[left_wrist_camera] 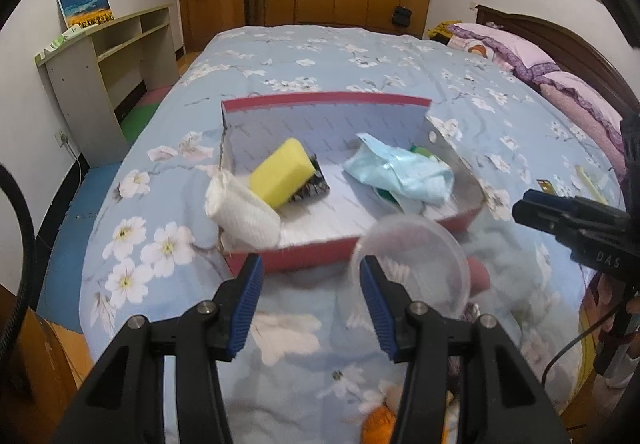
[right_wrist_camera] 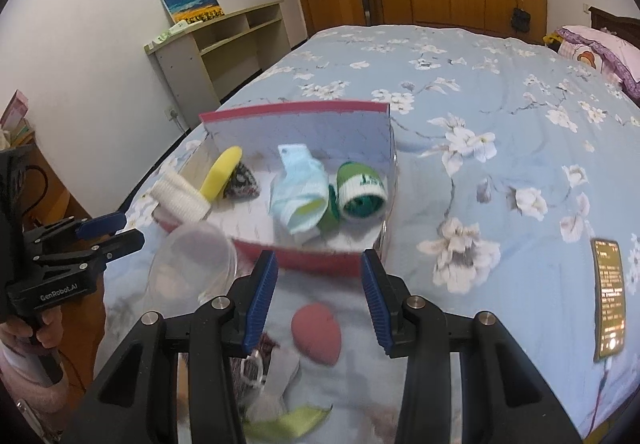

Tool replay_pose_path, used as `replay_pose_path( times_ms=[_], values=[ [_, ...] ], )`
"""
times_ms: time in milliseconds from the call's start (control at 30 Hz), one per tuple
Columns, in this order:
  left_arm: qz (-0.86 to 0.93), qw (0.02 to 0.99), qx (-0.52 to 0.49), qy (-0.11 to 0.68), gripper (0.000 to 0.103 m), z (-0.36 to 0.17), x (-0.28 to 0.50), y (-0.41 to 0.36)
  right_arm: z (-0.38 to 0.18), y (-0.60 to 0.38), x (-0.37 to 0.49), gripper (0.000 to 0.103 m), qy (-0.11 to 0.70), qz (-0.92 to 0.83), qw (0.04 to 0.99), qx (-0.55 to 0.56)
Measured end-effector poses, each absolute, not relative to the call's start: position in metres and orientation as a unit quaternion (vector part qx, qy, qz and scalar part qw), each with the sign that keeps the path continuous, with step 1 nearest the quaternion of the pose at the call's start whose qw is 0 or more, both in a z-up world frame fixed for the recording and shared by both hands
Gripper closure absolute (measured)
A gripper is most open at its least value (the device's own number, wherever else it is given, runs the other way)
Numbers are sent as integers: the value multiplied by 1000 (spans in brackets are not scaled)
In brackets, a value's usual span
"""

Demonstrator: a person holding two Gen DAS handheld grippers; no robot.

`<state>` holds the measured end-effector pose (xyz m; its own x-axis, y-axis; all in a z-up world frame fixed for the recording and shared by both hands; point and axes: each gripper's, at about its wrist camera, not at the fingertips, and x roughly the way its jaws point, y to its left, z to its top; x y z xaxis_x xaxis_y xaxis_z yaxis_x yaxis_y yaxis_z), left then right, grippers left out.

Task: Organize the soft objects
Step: 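Withdraw both tools from the shoebox back toward the pile, then grasp the orange cloth with the left tool while the right tool grasps the green ribbon bow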

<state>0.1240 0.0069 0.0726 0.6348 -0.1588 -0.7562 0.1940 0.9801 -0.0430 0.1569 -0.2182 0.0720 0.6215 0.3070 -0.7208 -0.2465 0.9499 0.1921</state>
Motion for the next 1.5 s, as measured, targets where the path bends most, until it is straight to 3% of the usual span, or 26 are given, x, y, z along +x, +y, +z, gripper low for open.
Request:
replay_pose_path(
  times_ms=[1500],
  values=[
    [-178, 853, 24, 490, 48, 12, 23, -18, 38, -217, 50, 59, 437, 169, 882, 49]
  ],
)
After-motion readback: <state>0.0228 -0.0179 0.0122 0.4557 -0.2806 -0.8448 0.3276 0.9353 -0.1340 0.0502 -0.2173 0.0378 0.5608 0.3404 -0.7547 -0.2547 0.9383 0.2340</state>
